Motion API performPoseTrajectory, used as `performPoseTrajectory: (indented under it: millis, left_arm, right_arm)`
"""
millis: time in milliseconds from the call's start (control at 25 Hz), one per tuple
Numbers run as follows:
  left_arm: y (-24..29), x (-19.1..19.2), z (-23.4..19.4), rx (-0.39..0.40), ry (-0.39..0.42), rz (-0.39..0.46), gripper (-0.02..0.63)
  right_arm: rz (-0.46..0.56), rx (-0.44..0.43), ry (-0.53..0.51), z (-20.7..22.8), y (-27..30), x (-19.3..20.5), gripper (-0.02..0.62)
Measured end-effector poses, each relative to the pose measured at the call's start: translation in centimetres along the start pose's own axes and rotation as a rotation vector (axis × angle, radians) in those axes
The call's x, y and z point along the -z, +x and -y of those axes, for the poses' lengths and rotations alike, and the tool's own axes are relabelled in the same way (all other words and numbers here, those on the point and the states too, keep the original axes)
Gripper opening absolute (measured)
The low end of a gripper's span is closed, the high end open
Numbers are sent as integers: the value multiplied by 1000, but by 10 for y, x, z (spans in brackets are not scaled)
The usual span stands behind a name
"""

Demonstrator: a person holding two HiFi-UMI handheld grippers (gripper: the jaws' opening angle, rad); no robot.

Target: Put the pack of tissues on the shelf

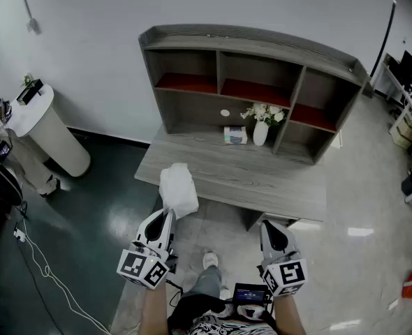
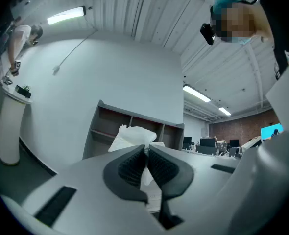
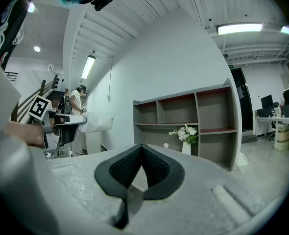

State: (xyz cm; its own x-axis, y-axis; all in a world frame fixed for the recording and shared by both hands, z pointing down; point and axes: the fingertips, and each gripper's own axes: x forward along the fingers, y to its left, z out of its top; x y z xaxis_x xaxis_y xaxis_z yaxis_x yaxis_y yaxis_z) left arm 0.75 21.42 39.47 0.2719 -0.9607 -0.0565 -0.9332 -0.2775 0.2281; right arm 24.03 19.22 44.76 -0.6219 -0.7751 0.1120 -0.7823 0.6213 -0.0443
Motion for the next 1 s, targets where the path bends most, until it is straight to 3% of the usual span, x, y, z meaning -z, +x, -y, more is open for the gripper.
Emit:
performPoseTrajectory:
  millis: [200,560,680,840,1000]
  left_arm:
    - [-37,-7,4,-1,-10,-10,9]
    - [-61,-16,-3,-26,10,-18,9]
    - [-61,-17,-10,-32,11,-4,9]
    - [-49,-15,-25,-38,8,2,9]
    - [-19,-24,-42,-20,13,-2,9]
  right_arm:
    - [-7,-36,21,-42,-16,0,4]
    - [6,-106,47,-73,-2,-8,4]
    - [21,-147,58,-80,8,-9,4]
    - [69,-216,166,-80,22,-15,5]
    - [33,-181,178,-61,61,-15,5]
